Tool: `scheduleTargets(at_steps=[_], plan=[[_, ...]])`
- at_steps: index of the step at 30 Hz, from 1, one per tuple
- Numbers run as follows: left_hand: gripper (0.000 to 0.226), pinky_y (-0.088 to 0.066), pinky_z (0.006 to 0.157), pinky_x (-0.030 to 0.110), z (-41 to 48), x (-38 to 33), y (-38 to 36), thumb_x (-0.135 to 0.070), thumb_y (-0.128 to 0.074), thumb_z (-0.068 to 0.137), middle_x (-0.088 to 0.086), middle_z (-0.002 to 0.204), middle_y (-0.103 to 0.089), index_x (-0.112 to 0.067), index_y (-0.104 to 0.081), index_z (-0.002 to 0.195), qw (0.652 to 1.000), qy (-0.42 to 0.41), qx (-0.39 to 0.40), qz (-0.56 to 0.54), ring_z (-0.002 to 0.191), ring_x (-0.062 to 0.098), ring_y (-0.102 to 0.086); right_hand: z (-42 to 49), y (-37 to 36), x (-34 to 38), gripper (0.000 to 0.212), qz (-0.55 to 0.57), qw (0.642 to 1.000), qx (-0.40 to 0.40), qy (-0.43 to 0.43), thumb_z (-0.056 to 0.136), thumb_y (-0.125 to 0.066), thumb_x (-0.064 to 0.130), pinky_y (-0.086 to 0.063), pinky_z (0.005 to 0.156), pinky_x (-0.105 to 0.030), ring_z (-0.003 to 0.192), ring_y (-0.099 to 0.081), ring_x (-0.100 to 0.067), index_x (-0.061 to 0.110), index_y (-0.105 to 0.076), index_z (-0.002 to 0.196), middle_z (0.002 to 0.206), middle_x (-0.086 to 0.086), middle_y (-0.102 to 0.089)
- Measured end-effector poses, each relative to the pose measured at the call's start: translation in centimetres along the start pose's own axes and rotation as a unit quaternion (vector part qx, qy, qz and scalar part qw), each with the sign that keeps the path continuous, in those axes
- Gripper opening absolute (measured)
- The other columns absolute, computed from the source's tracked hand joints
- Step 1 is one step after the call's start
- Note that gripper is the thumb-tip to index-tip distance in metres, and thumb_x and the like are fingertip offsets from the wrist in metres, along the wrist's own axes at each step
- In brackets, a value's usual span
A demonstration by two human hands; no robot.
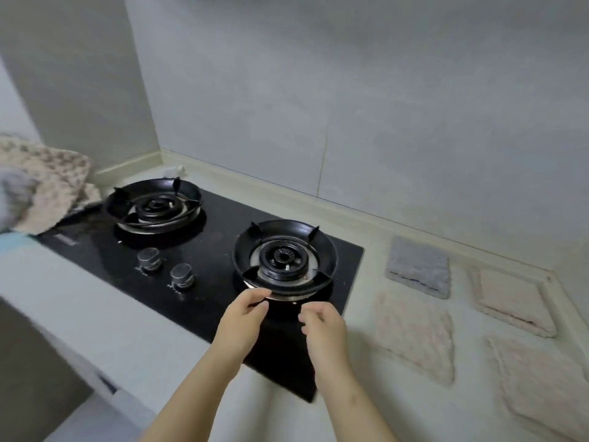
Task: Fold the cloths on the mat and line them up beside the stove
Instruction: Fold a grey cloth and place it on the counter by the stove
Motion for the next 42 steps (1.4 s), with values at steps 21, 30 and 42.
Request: scheduleTargets(at_steps=[21, 30, 42], plan=[[0.017, -0.042, 0.066, 0.022, -5.6, 7.9, 48.4, -0.01, -0.051, 0.091, 0.0, 0.093, -0.066, -0.023, -0.062, 0.095, 0.936, 0.077, -0.331, -0.087, 0.083, 0.012, -0.061, -18.1, -48.6, 1.3, 0.018, -0.09, 0.927, 0.363, -0.019, 0.094, -0.049, 0.015, -0.039, 0.063, -0.018, 0.096, -0.056, -0.017, 0.023, -0.047, 0.11, 0.094, 0.006, -0.052], [0.016, -0.042, 0.061, 0.021, 4.7, 9.6, 61.2, -0.012, -0.048, 0.092, 0.002, 0.092, -0.065, -0.022, -0.06, 0.091, 0.934, 0.095, -0.339, -0.065, 0.073, 0.009, -0.06, -13.0, -64.5, 2.4, 0.015, -0.102, 0.929, 0.355, -0.015, 0.092, -0.049, 0.012, -0.04, 0.061, -0.02, 0.097, -0.056, -0.022, 0.018, -0.053, 0.105, 0.097, 0.003, -0.054], [0.013, -0.042, 0.064, 0.02, 21.9, 9.3, 76.5, -0.022, -0.048, 0.093, -0.005, 0.086, -0.064, -0.026, -0.059, 0.088, 0.956, 0.108, -0.262, 0.071, 0.079, 0.012, -0.059, -5.2, -84.8, 5.5, 0.012, -0.108, 0.939, 0.326, -0.018, 0.087, -0.048, 0.007, -0.038, 0.06, -0.026, 0.069, -0.048, -0.012, 0.018, -0.054, 0.085, 0.08, 0.002, -0.056]])
Point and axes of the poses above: each hand's wrist, its own z-axis towards the middle knuckle, its own y-axis out of the back of the hand, x = y × z, the point moved 4 cm from there along z, towards the middle knuckle
